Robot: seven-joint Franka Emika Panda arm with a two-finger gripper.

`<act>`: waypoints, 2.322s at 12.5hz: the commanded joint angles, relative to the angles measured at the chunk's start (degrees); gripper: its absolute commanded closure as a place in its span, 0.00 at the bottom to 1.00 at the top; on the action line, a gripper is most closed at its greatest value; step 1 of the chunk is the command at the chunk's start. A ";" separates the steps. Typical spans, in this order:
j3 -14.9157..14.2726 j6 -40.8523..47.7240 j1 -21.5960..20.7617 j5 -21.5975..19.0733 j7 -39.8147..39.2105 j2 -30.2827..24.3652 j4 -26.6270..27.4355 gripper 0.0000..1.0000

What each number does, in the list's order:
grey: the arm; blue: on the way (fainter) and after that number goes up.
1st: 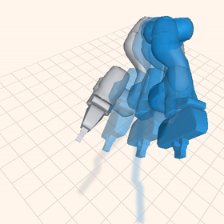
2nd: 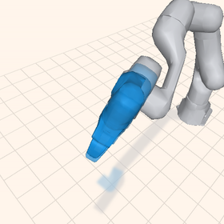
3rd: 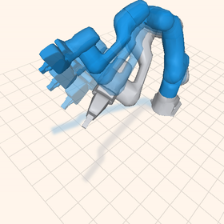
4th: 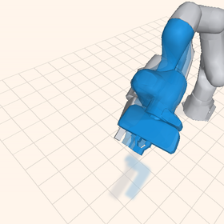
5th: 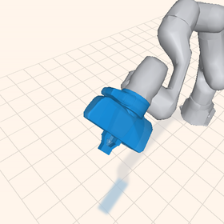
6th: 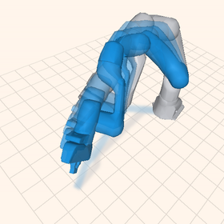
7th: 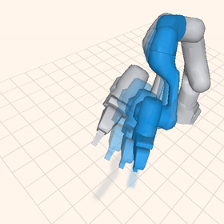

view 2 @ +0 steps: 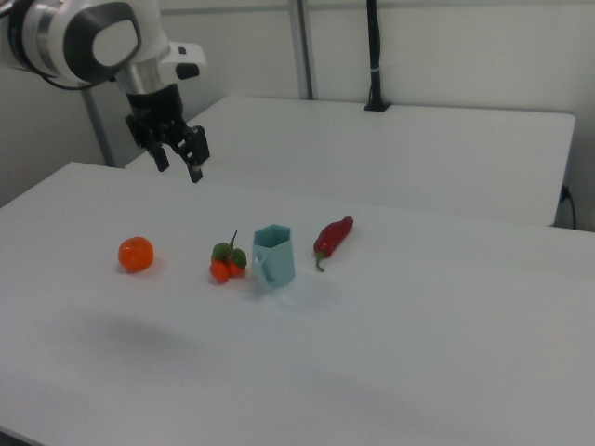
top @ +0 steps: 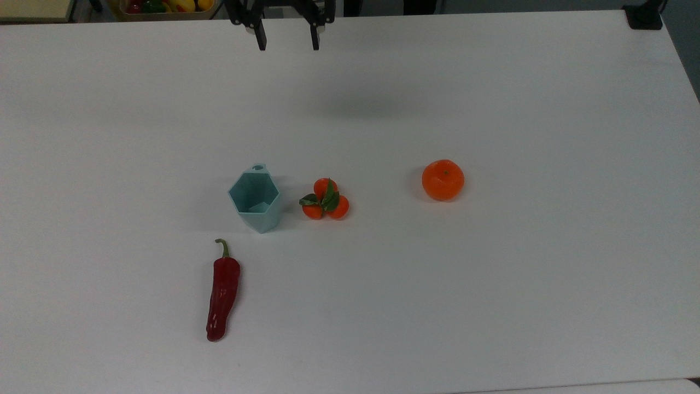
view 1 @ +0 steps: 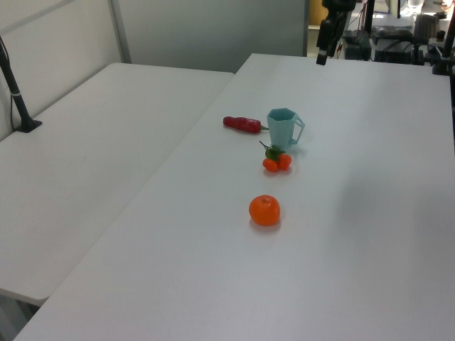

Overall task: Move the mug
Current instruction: 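Lower the open gripper down onto the teal hexagonal mug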

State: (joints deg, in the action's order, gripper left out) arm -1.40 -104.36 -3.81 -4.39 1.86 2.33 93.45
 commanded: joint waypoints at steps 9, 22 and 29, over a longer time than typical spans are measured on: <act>-3.34 -14.72 0.65 1.13 -0.72 8.47 5.86 0.30; -3.35 -26.59 2.58 3.42 -4.94 14.71 10.70 0.30; -2.73 -27.65 2.05 3.60 -5.02 16.12 10.71 0.30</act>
State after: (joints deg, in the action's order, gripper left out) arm -4.22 -129.92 -1.09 -1.61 -2.16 18.29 102.85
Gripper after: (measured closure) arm 0.300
